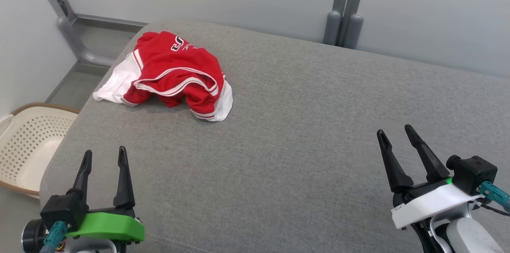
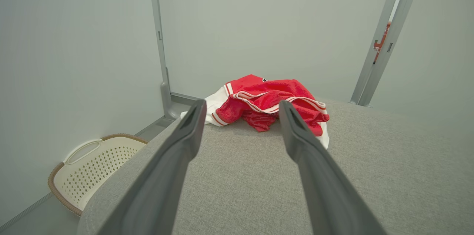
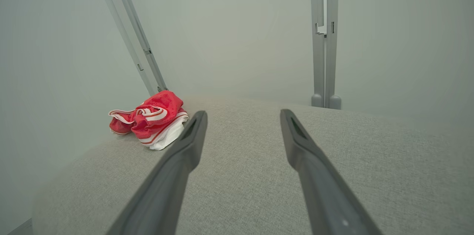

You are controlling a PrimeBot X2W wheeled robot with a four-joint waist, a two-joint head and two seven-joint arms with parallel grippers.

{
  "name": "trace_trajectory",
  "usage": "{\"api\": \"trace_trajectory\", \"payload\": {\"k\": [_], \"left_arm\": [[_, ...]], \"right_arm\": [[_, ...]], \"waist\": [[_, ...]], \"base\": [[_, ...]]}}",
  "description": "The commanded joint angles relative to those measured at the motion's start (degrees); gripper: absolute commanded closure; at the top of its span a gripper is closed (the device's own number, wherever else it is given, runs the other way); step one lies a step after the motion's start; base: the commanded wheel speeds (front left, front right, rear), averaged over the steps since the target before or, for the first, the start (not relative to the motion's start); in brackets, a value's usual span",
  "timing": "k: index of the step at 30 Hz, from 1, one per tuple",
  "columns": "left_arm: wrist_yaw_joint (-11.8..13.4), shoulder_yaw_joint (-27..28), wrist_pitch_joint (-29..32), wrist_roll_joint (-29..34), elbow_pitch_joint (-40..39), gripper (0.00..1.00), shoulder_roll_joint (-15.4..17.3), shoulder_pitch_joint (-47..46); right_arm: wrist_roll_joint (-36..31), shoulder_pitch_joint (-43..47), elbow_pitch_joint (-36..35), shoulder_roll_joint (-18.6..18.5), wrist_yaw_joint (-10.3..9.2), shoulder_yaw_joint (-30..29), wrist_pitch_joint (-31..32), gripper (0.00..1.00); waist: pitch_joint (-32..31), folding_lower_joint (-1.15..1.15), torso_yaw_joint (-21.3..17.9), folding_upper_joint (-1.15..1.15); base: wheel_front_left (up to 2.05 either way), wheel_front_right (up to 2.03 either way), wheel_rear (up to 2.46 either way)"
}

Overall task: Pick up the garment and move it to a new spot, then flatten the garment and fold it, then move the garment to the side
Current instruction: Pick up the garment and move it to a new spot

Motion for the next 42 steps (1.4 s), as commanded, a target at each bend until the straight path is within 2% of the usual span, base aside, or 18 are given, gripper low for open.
{"api": "trace_trajectory", "payload": {"k": [1, 7, 12, 16, 23, 25, 31, 36, 42], "left_arm": [[0.25, 0.02, -0.15, -0.28, -0.18, 0.00, 0.21, 0.47], [0.62, -0.11, -0.07, -0.50, -0.66, 0.00, 0.32, 0.81], [0.55, 0.72, 2.50, -2.93, -1.54, 0.00, -0.52, -0.69], [0.43, 1.48, 9.03, -6.27, -2.82, 0.00, 0.21, -4.28], [1.04, 3.42, 23.43, -9.85, -2.89, 0.00, 5.16, -16.07], [0.40, 4.82, 28.99, -12.62, -0.37, 0.00, 7.16, -22.61], [-0.20, 7.92, 36.83, -16.80, 10.49, 0.00, 11.95, -35.15], [-2.13, 9.25, 41.93, -20.72, 20.00, 0.00, 14.74, -42.51], [-3.89, 8.01, 43.84, -19.74, 30.36, 0.00, 17.68, -45.82]], "right_arm": [[-0.25, -0.06, -0.03, 0.01, -0.04, 0.00, -0.38, 0.00], [-0.23, -0.20, 0.04, 0.10, -0.04, 0.63, -0.61, 0.00], [-0.20, -0.97, -0.41, 0.03, -0.04, 1.00, -0.47, 0.00], [-0.65, -1.98, -1.30, -0.30, -0.04, 1.02, -0.02, 0.00], [-2.20, -5.07, -4.35, -0.53, -0.04, 1.18, 1.23, 0.00], [-3.17, -6.85, -6.19, -0.50, -0.04, 1.43, 1.96, 0.00], [-4.72, -11.40, -9.91, -0.97, -0.04, 3.66, 3.76, 0.00], [-5.22, -14.49, -11.95, -1.22, -0.04, 5.17, 4.56, 0.00], [-5.57, -15.75, -12.32, -0.35, -0.04, 5.78, 4.10, 0.00]], "waist": [[0.01, 0.00, 2.97, 0.00], [0.05, 0.00, 3.70, 0.00], [0.98, 0.00, 2.63, 0.00], [2.93, 0.00, 1.03, 0.00], [8.93, 0.00, -3.98, 0.00], [12.31, 0.00, -6.23, 0.00], [18.88, 0.00, -11.40, 0.00], [23.26, 0.00, -15.86, 0.00], [25.80, 0.00, -19.82, 0.00]], "base": [[0.00, 0.00, 0.00], [0.00, 0.00, 0.00], [0.00, 0.00, 0.00], [0.00, 0.00, 0.00], [0.00, 0.00, 0.00], [0.00, 0.00, 0.00], [0.00, 0.00, 0.00], [0.00, 0.00, 0.00], [0.00, 0.00, 0.00]]}}
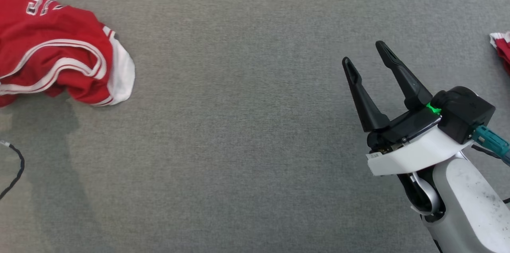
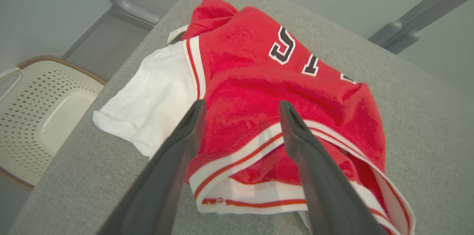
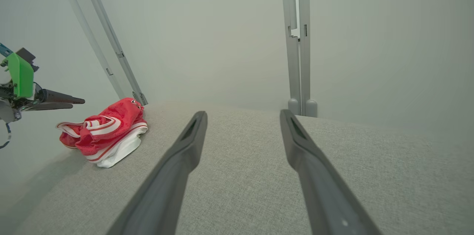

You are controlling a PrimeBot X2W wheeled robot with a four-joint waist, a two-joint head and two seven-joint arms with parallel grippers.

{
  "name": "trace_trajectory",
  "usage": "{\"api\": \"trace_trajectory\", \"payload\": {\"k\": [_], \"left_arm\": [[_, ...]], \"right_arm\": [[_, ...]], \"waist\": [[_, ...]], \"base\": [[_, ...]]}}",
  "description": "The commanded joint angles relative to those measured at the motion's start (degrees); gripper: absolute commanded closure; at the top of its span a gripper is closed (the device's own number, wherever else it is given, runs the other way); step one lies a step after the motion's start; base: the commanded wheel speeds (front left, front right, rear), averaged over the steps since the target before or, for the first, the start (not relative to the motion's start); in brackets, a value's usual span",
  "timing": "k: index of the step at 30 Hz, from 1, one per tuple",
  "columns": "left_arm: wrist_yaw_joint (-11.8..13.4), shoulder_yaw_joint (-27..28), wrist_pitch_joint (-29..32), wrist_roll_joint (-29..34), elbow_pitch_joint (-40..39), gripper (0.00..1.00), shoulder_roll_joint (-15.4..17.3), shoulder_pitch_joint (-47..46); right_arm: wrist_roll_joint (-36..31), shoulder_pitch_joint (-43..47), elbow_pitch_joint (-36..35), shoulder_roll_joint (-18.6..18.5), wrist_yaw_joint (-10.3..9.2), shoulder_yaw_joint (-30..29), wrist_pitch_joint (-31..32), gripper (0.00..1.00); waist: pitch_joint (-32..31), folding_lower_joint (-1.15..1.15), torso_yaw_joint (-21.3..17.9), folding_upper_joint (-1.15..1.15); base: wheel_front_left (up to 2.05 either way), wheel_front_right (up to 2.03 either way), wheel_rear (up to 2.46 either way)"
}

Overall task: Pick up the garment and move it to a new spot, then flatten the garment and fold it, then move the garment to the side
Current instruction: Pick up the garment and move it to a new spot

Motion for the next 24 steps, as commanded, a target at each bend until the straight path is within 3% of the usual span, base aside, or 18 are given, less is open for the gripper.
{"api": "trace_trajectory", "payload": {"k": [1, 13, 14, 15, 16, 24], "left_arm": [[-0.39, -0.23, 0.28, 0.67, 2.16, 0.00, 0.75, -0.32], [-3.36, -3.36, -0.33, -0.92, 14.13, 0.00, -3.38, 6.18], [-3.56, -4.01, -0.44, -0.62, 14.36, 0.36, -3.57, 6.25], [-3.71, -4.66, -0.85, -0.31, 14.20, 0.59, -3.50, 6.15], [-3.91, -5.05, -1.64, -0.15, 13.86, 1.00, -3.13, 5.81], [-4.19, -11.17, -6.15, 0.27, 4.46, 1.00, 1.11, 2.86]], "right_arm": [[-0.08, -1.03, 0.14, 0.25, -0.04, 0.15, -0.53, 0.00], [-0.19, -0.10, 1.98, 0.87, -0.04, 0.21, -1.35, 0.00], [-0.26, -0.03, 2.02, 0.82, -0.04, 0.28, -1.26, 0.00], [-0.33, 0.02, 2.11, 0.76, -0.04, 0.29, -1.24, 0.00], [-0.36, 0.11, 2.23, 0.70, -0.04, 0.32, -1.24, 0.00], [0.81, 2.12, 4.16, 1.04, -0.04, 0.51, -2.47, 0.00]], "waist": [[5.18, 0.00, -6.13, 0.00], [3.97, 0.00, -7.89, 0.00], [3.60, 0.00, -7.70, 0.00], [3.26, 0.00, -7.50, 0.00], [2.77, 0.00, -7.28, 0.00], [-4.57, 0.00, -6.15, 0.00]], "base": [[0.00, 0.00, 0.00], [0.00, 0.00, 0.00], [0.00, 0.00, 0.00], [0.00, 0.00, 0.00], [0.00, 0.00, 0.00], [0.00, 0.00, 0.00]]}}
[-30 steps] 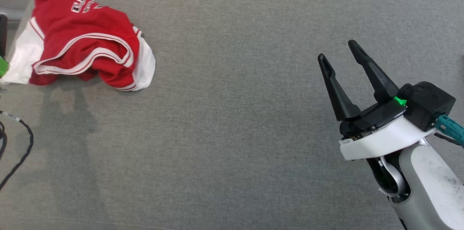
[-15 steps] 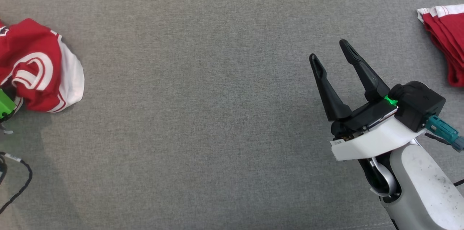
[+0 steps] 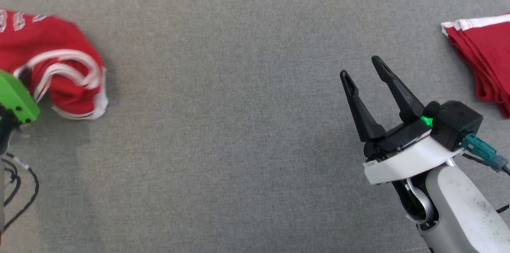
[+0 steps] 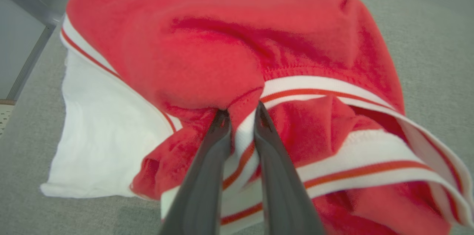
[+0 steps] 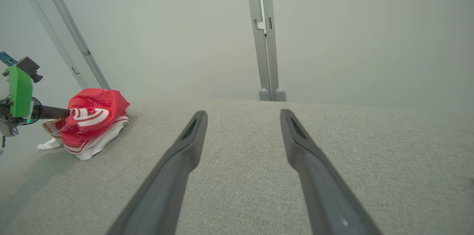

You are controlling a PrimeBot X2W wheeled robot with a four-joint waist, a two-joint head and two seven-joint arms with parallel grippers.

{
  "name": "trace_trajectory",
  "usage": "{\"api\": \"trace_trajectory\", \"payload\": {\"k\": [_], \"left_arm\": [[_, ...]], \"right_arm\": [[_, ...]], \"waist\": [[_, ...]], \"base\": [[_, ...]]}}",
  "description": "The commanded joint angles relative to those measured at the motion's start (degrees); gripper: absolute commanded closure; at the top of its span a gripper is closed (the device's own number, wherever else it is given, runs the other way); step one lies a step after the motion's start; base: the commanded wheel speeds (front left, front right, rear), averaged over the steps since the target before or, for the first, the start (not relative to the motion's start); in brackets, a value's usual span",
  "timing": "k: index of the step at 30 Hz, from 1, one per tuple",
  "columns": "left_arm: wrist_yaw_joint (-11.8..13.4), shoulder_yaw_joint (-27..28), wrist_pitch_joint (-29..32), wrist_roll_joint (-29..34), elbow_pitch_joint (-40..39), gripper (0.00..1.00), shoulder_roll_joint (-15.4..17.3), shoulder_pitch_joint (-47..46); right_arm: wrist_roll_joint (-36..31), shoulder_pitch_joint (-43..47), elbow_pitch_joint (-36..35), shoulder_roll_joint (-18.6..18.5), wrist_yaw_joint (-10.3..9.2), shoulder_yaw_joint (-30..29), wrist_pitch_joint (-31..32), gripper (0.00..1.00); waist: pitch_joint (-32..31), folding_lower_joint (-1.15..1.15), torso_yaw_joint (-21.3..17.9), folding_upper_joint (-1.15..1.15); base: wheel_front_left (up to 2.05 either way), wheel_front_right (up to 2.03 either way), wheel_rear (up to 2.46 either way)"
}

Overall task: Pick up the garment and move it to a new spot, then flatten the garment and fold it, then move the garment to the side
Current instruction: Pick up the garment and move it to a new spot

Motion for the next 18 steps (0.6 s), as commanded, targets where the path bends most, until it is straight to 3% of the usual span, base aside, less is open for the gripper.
{"api": "trace_trajectory", "payload": {"k": [1, 7, 13, 18], "left_arm": [[-0.20, -1.49, -0.37, -1.10, -2.94, 1.00, 0.71, -0.33], [-0.18, -7.74, 0.62, -3.90, -17.21, 1.00, 2.54, -1.70], [-0.02, -11.00, 3.73, -6.51, -30.87, 1.00, 0.13, 0.26], [1.83, -14.78, 6.22, -6.10, -41.05, 1.00, -2.53, 4.51]], "right_arm": [[0.65, 1.16, 0.53, 0.15, -0.04, -0.13, -0.57, 0.00], [1.75, 4.16, 1.77, 0.49, -0.04, -1.63, -1.64, 0.00], [2.25, 6.95, 1.62, 0.64, -0.04, -3.56, -2.13, 0.00], [2.48, 8.40, 0.70, 0.79, -0.04, -4.98, -2.20, 0.00]], "waist": [[-4.82, 0.00, 0.95, 0.00], [-10.63, 0.00, 0.53, 0.00], [-14.27, 0.00, -1.95, 0.00], [-15.01, 0.00, -5.48, 0.00]], "base": [[0.00, 0.00, 0.00], [0.00, 0.00, 0.00], [0.00, 0.00, 0.00], [0.00, 0.00, 0.00]]}}
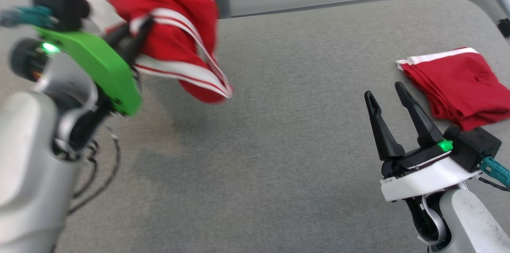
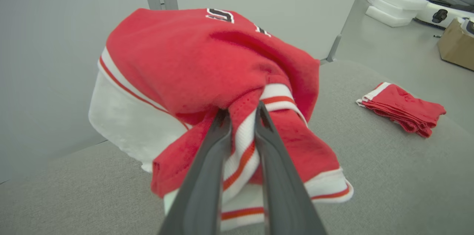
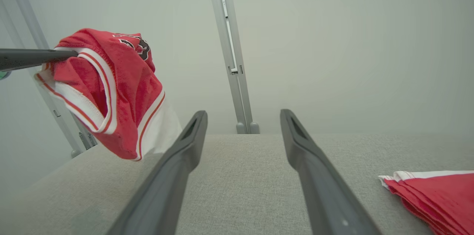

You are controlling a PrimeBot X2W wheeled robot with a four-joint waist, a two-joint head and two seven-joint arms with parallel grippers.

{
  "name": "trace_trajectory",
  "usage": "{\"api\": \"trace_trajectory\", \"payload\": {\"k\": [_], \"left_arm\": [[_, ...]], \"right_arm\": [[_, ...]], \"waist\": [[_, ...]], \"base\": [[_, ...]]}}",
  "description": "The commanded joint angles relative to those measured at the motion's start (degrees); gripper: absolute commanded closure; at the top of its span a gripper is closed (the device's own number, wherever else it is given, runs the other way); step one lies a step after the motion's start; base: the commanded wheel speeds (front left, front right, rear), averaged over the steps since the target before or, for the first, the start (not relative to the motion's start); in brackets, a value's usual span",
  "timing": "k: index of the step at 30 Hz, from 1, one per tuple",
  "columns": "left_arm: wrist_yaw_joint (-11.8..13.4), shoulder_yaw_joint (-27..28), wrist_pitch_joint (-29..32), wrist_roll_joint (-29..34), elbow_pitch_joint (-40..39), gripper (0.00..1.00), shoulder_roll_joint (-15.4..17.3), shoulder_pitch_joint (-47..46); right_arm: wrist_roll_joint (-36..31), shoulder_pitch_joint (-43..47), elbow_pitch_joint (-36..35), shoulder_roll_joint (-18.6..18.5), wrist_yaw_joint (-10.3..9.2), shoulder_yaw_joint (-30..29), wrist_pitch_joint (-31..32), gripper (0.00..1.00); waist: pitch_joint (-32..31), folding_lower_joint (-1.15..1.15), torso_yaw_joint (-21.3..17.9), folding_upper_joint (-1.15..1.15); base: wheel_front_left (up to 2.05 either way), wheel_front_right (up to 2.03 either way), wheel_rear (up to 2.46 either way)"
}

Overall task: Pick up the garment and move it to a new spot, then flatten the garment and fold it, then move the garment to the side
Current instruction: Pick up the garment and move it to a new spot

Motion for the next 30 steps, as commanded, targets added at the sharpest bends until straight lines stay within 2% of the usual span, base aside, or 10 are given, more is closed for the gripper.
{"api": "trace_trajectory", "payload": {"k": [1, 4, 8, 14, 15, 17, 19, 23, 26, 30], "left_arm": [[0.71, -1.12, 0.14, 0.71, -1.68, 1.00, -0.66, 1.97], [2.33, -3.94, -1.37, 2.80, -4.21, 1.00, -2.99, 5.58], [3.49, -8.79, -6.19, 7.01, -2.05, 1.00, -6.32, 10.94], [3.10, -15.97, -13.37, 10.51, 10.90, 1.00, -12.52, 17.24], [2.86, -16.89, -14.61, 11.45, 13.56, 0.79, -13.32, 17.23], [2.74, -17.99, -16.62, 12.27, 17.22, 0.00, -15.06, 16.90], [2.29, -18.17, -19.26, 12.19, 20.18, 0.00, -16.81, 16.00], [1.85, -17.71, -22.21, 12.97, 21.81, 0.00, -16.90, 13.94], [1.57, -16.62, -23.21, 12.08, 19.71, 0.00, -15.79, 13.44], [1.99, -14.21, -22.82, 10.33, 14.02, 0.00, -12.50, 14.37]], "right_arm": [[0.21, 1.23, -0.37, 0.11, -0.04, -0.36, -0.21, 0.00], [0.23, 1.82, -0.95, 0.41, -0.04, -1.05, -0.17, 0.00], [0.33, 3.14, -1.23, 0.94, -0.04, -1.96, -0.32, 0.00], [0.39, 4.67, -1.36, 1.22, -0.04, -2.23, -0.35, 0.00], [0.39, 4.83, -1.30, 1.26, -0.04, -2.13, -0.21, 0.00], [0.23, 4.98, -1.25, 1.29, -0.04, -2.11, -0.08, 0.00], [0.13, 5.22, -1.24, 1.30, -0.04, -2.13, 0.09, 0.00], [0.01, 5.64, -1.61, 0.74, -0.04, -2.51, 0.29, 0.00], [0.01, 6.00, -1.85, 0.64, -0.04, -3.07, 0.52, 0.00], [-0.09, 7.01, -2.18, 0.26, -0.04, -3.71, 1.12, 0.00]], "waist": [[-1.37, 0.00, -3.65, 0.00], [-1.24, 0.00, -5.88, 0.00], [-1.33, 0.00, -8.55, 0.00], [-1.44, 0.00, -10.27, 0.00], [-1.49, 0.00, -10.22, 0.00], [-1.60, 0.00, -9.97, 0.00], [-1.95, 0.00, -9.25, 0.00], [-2.99, 0.00, -7.29, 0.00], [-4.05, 0.00, -5.68, 0.00], [-5.43, 0.00, -3.33, 0.00]], "base": [[0.00, 0.00, 0.00], [0.00, 0.00, 0.00], [0.00, 0.00, 0.00], [0.00, 0.00, 0.00], [0.00, 0.00, 0.00], [0.00, 0.00, 0.00], [0.00, 0.00, 0.00], [0.00, 0.00, 0.00], [0.00, 0.00, 0.00], [0.00, 0.00, 0.00]]}}
